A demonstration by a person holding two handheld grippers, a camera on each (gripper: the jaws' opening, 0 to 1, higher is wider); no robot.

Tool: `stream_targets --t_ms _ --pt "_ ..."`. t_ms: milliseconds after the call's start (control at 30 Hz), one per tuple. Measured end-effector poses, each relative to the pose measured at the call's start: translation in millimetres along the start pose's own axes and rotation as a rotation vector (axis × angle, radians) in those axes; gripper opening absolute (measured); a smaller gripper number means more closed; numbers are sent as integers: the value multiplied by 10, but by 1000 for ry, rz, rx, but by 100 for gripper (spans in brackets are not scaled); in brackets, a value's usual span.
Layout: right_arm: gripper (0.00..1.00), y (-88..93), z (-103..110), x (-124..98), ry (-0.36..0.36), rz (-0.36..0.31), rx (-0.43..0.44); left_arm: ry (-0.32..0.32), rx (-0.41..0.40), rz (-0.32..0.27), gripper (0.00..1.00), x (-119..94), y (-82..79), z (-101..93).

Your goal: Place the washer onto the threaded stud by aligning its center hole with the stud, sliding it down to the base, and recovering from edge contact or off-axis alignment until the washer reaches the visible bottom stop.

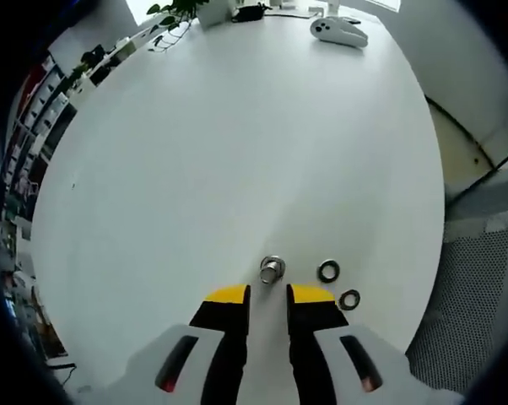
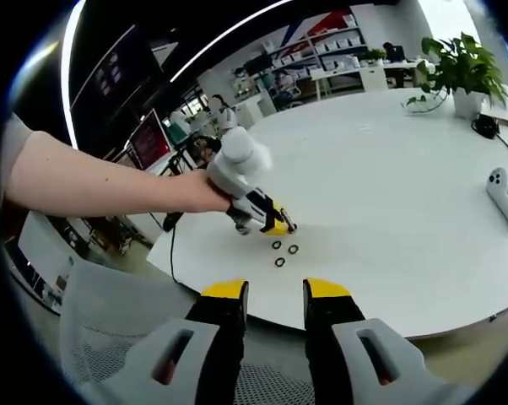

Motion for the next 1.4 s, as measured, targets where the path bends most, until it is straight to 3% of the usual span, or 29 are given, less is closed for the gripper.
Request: stream_targets --t_ms 233,367,767,1400 --pt "28 -2 -1 1 -2 -5 2 17 -35 -1 15 13 109 -112" --pt "28 -2 0 -2 -2 -6 1 24 -12 22 16 61 135 -192" --pt "28 1 1 -8 -4 -10 5 18 6 62 16 101 177 -219" --pt "28 5 2 -3 -5 -6 2 31 4 52 10 91 212 -277"
Point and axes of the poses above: the point that each gripper's makers call its tool centre point, and the gripper's own axes: x roughly forward along the fingers, z roughly to its left, y roughly out of its underside, the point moved 9 cm from there along -x, roughly backward along the fingers, and after that the axes turned 9 degrees about y, right-handed, at the moved point
